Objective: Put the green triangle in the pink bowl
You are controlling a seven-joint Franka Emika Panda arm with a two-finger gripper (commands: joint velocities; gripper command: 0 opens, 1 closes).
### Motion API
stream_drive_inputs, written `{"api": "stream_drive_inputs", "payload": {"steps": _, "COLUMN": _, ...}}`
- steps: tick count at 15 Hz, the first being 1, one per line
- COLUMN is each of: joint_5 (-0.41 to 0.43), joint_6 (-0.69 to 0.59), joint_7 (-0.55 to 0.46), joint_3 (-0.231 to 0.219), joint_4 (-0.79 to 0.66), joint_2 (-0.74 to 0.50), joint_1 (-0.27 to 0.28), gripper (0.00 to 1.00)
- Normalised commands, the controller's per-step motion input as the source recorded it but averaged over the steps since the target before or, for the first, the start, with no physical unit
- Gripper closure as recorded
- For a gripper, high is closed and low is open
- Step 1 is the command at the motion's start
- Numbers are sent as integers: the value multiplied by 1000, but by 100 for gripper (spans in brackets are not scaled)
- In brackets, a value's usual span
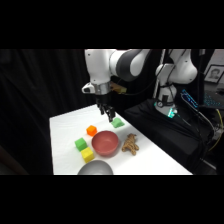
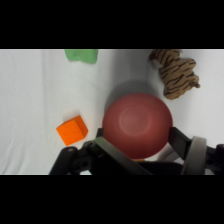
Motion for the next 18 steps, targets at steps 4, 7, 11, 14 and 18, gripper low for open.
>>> {"api": "stream_drive_inputs", "payload": {"steps": 4, "joint_5": -25, "joint_6": 97, "joint_7": -91, "joint_3": -56, "joint_4": -346, "joint_2": -352, "joint_1": -88, "gripper": 0}}
{"api": "stream_drive_inputs", "payload": {"steps": 7, "joint_5": -5, "joint_6": 128, "joint_7": -211, "joint_3": -67, "joint_4": -363, "joint_2": -369, "joint_1": -93, "gripper": 0}}
{"api": "stream_drive_inputs", "payload": {"steps": 11, "joint_5": -28, "joint_6": 275, "joint_7": -266, "joint_3": -85, "joint_4": -393, "joint_2": -337, "joint_1": -95, "gripper": 0}}
{"api": "stream_drive_inputs", "payload": {"steps": 14, "joint_5": -31, "joint_6": 339, "joint_7": -245, "joint_3": -86, "joint_4": -343, "joint_2": -239, "joint_1": -85, "gripper": 0}}
{"api": "stream_drive_inputs", "payload": {"steps": 18, "joint_5": -20, "joint_6": 293, "joint_7": -193, "joint_3": -73, "joint_4": -292, "joint_2": -201, "joint_1": -76, "gripper": 0}}
